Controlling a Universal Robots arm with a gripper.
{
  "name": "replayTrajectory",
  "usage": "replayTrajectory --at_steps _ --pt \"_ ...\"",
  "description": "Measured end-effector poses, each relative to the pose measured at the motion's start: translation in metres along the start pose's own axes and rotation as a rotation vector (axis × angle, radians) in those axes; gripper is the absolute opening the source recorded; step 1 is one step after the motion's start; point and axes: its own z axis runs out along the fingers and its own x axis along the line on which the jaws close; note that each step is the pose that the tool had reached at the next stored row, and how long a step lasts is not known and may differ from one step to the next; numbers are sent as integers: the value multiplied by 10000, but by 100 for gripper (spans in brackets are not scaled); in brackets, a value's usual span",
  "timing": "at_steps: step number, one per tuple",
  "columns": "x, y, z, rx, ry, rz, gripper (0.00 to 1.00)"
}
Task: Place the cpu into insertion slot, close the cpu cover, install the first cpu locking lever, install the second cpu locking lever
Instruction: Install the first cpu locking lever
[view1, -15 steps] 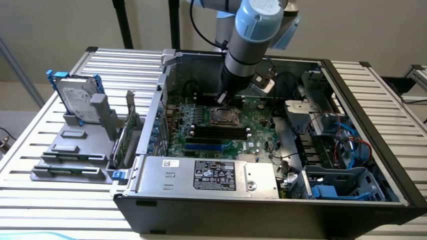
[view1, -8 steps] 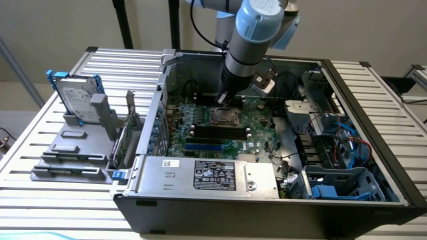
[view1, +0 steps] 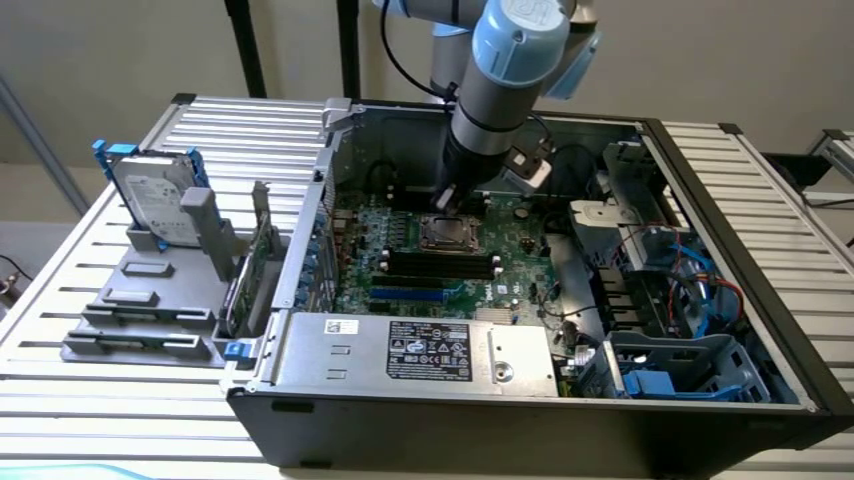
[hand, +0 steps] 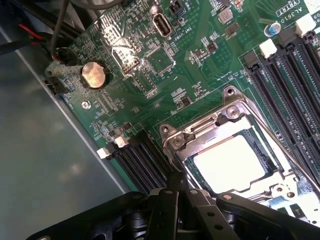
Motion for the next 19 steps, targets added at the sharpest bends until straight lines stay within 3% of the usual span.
replayTrajectory --at_steps 19 --pt "-19 1 -8 14 -6 -23 11"
